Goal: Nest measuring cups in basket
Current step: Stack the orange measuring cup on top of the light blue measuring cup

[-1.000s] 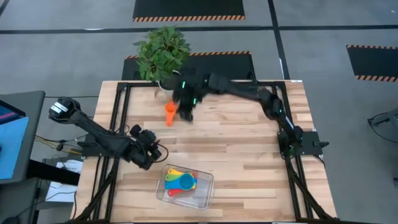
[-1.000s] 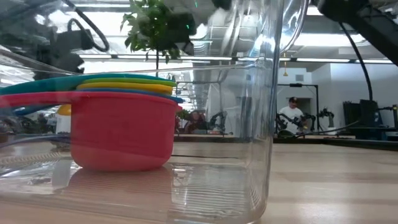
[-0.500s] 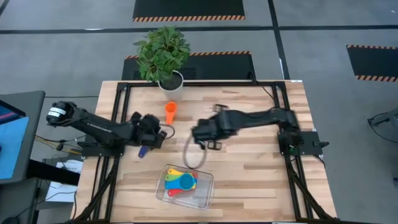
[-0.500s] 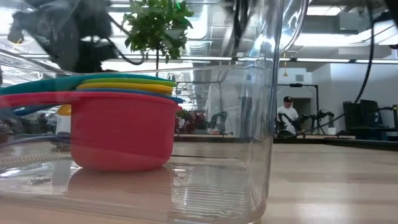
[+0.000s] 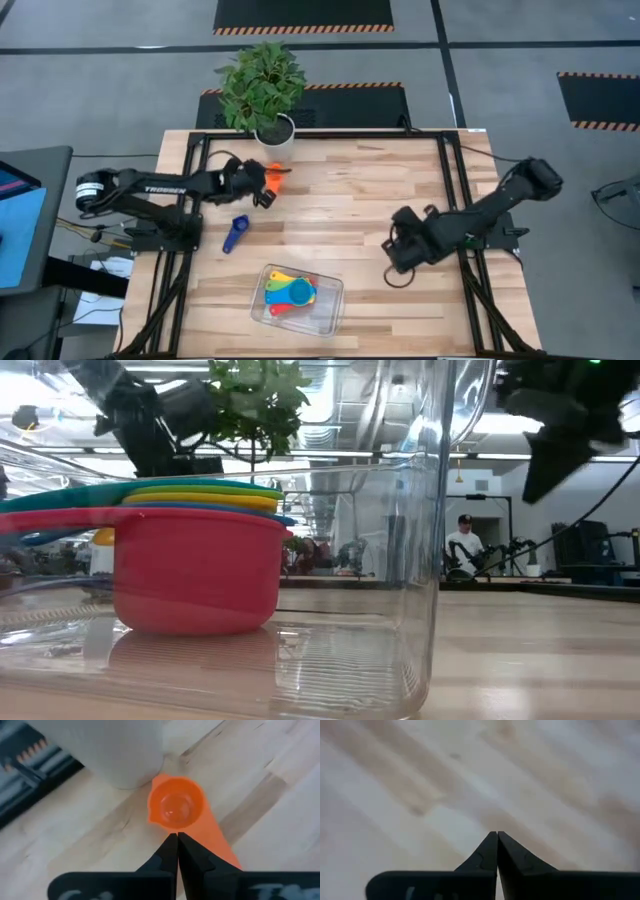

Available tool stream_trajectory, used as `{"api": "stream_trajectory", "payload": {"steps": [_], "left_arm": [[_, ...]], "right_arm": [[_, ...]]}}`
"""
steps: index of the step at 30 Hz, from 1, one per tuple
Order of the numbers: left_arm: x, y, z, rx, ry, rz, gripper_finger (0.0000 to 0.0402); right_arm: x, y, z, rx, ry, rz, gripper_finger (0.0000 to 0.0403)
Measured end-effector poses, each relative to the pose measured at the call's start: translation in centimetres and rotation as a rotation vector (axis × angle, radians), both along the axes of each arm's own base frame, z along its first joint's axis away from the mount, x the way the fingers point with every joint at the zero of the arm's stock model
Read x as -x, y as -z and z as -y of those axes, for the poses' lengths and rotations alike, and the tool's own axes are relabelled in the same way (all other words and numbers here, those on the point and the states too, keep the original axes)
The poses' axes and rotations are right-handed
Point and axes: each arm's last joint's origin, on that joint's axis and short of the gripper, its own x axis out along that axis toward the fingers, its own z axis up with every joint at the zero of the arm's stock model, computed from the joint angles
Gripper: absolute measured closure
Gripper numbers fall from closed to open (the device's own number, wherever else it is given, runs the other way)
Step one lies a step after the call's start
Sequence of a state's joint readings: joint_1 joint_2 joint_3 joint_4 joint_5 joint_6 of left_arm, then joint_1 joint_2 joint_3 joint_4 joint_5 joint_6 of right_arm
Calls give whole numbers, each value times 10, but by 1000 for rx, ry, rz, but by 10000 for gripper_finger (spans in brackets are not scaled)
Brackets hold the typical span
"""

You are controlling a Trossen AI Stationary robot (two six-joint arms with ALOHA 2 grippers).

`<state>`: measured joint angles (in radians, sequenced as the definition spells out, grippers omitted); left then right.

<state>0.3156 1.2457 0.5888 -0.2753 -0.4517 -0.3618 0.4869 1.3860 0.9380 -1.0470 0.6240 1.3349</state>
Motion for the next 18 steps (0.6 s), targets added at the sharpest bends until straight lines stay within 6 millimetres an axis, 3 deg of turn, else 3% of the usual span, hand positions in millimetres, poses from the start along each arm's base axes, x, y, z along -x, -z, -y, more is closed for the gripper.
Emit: {"api": "stream_trajectory", "payload": {"steps": [5, 9, 14, 18], "left_arm": [[4, -3, -22, 28, -45, 71, 401], [4, -4, -25, 50, -41, 99, 401], [-2, -3, -30, 67, 17, 146, 401], [-12, 10, -42, 124, 91, 169, 401]], "right_arm": [[8, 26, 1, -30, -19, 64, 370], [9, 36, 6, -1, -8, 18, 380], [0, 40, 15, 31, -50, -25, 388], [-12, 38, 20, 47, -131, -2, 381]]}}
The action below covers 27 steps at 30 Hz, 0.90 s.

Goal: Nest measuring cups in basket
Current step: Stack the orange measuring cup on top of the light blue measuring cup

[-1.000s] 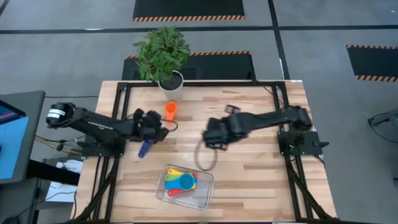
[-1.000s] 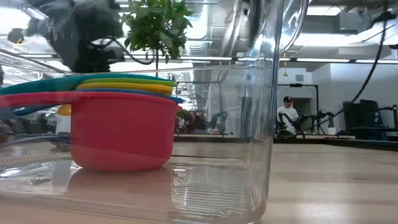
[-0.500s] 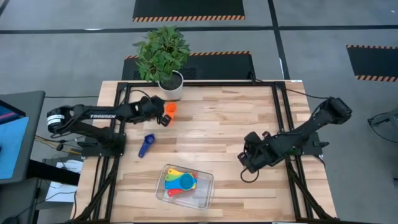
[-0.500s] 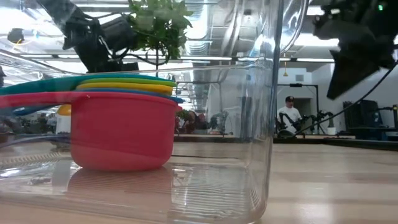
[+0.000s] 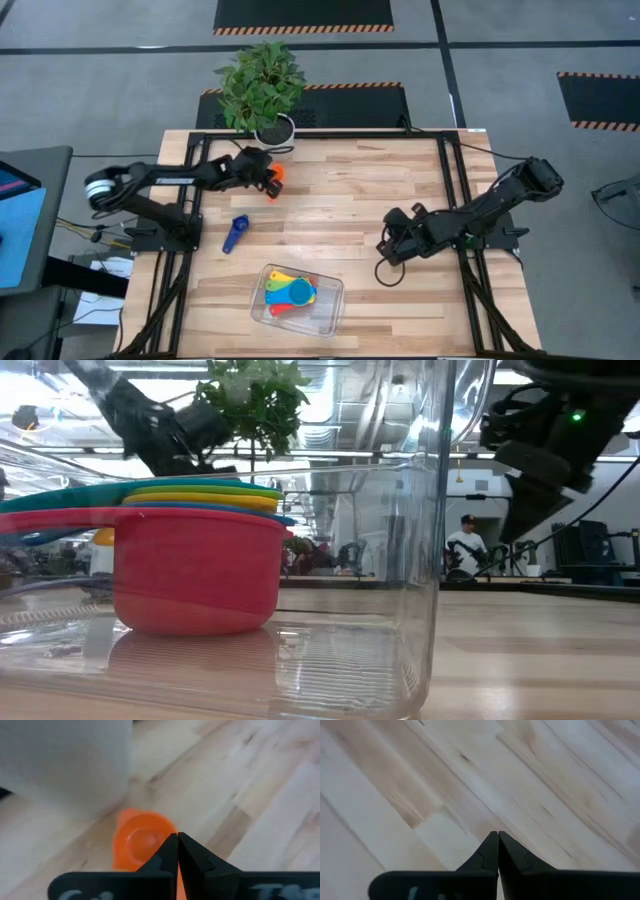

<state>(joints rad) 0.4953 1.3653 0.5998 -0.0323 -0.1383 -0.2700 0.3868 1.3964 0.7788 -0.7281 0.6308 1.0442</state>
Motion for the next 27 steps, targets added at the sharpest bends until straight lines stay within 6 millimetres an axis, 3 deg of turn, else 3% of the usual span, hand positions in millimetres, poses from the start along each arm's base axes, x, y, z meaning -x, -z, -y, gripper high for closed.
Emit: {"api": "stream_trajectory", "payload": {"steps": [6, 14, 20, 27], "left_arm": [[-15, 16, -11, 26, -29, -113, 402], [-39, 40, -17, 69, -3, -265, 401], [-67, 39, 1, 77, 86, -251, 401], [-96, 20, 32, 114, 258, -164, 401]], "right_arm": [[-9, -2, 3, 7, -58, 26, 368], [-10, -2, 5, 8, -52, 26, 384], [-10, -2, 5, 5, -54, 24, 381], [-9, -2, 5, -4, -59, 20, 368]]}}
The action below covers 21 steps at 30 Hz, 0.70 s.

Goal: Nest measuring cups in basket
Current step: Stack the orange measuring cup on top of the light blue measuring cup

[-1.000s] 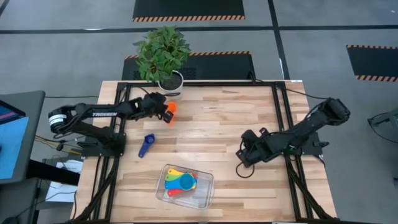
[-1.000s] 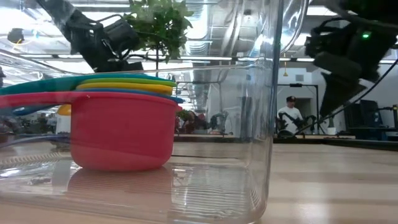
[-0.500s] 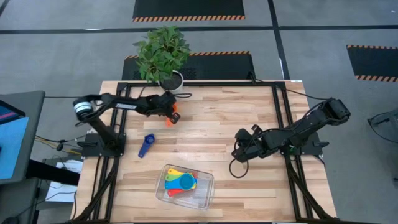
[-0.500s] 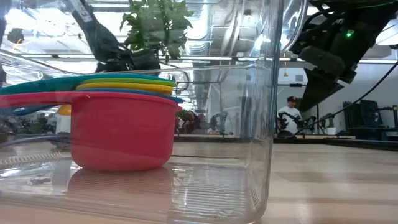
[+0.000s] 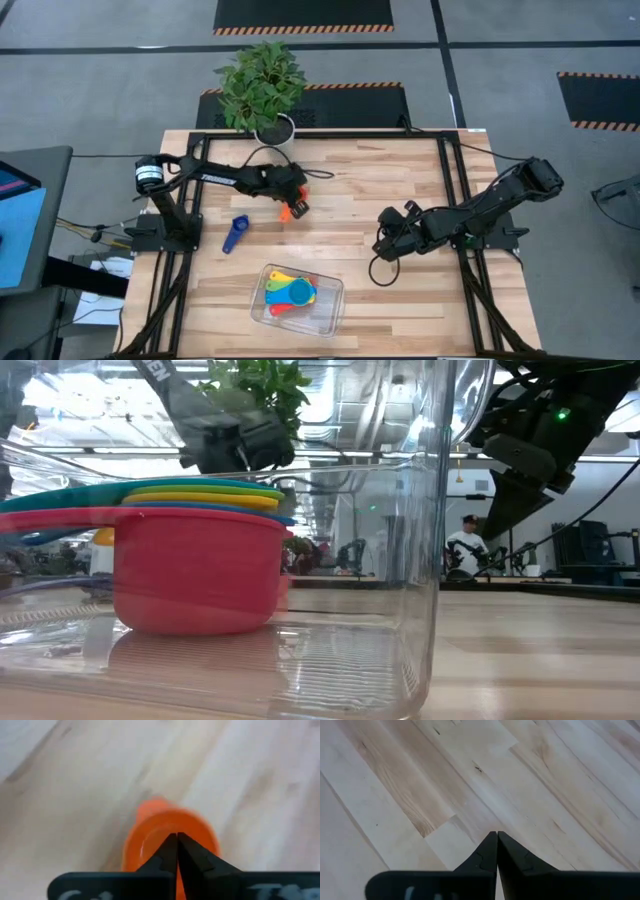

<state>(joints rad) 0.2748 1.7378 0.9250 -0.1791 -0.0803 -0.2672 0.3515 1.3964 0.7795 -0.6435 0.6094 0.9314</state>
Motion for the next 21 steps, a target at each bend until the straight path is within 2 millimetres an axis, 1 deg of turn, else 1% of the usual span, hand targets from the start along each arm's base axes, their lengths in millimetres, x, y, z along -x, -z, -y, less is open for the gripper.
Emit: {"api": "stream_trajectory", "payload": {"steps": [4, 10, 15, 18, 21], "left_arm": [[-14, -12, 14, -12, 55, 61, 401], [-30, -28, 33, -27, 139, 108, 401], [-38, -39, 53, -27, 236, 133, 401], [-39, -46, 64, -60, 267, 60, 401], [-36, -54, 74, -116, 255, -65, 401]], "right_arm": [[0, 0, 0, -9, -3, -1, 374], [0, 0, -1, -19, -5, -4, 384], [0, 1, -1, -38, -12, -12, 377], [0, 1, -1, -40, -13, -13, 368], [0, 1, -2, -52, -17, -16, 363]]}}
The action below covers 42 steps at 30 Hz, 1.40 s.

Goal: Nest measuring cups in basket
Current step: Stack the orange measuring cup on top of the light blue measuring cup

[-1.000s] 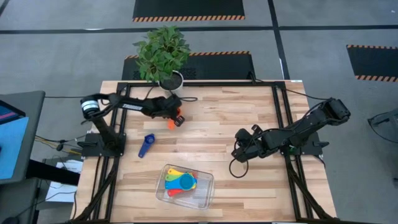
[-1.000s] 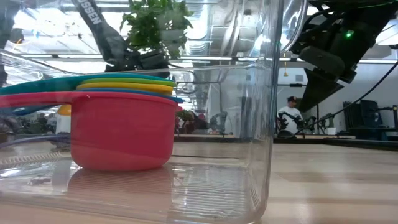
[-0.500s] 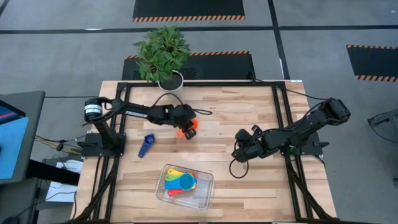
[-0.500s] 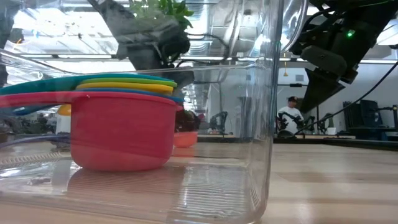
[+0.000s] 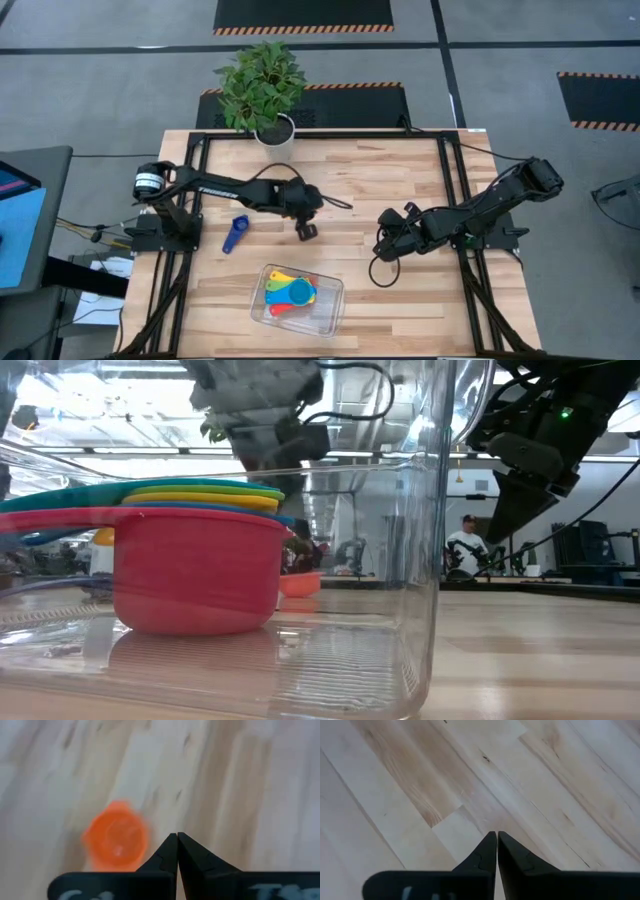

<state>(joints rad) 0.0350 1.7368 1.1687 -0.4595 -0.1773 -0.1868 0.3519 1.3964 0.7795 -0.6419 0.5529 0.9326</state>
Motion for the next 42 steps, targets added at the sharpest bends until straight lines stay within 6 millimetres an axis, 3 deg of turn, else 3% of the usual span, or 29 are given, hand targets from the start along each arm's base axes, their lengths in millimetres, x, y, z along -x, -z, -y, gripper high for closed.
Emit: {"api": "stream_trajectory", "payload": {"steps": [5, 12, 28, 42], "left_arm": [[9, -10, 19, -108, -28, -150, 401], [14, -11, 36, -156, -8, -198, 401], [14, -12, 34, -190, -56, -184, 401], [13, -13, 34, -165, -130, -151, 401]], "right_arm": [[-1, 0, 0, -7, 0, 13, 366], [-7, -3, -2, -25, -11, 76, 377], [-44, -24, 17, 107, -246, 299, 367], [-48, -26, 30, 129, -214, 301, 379]]}}
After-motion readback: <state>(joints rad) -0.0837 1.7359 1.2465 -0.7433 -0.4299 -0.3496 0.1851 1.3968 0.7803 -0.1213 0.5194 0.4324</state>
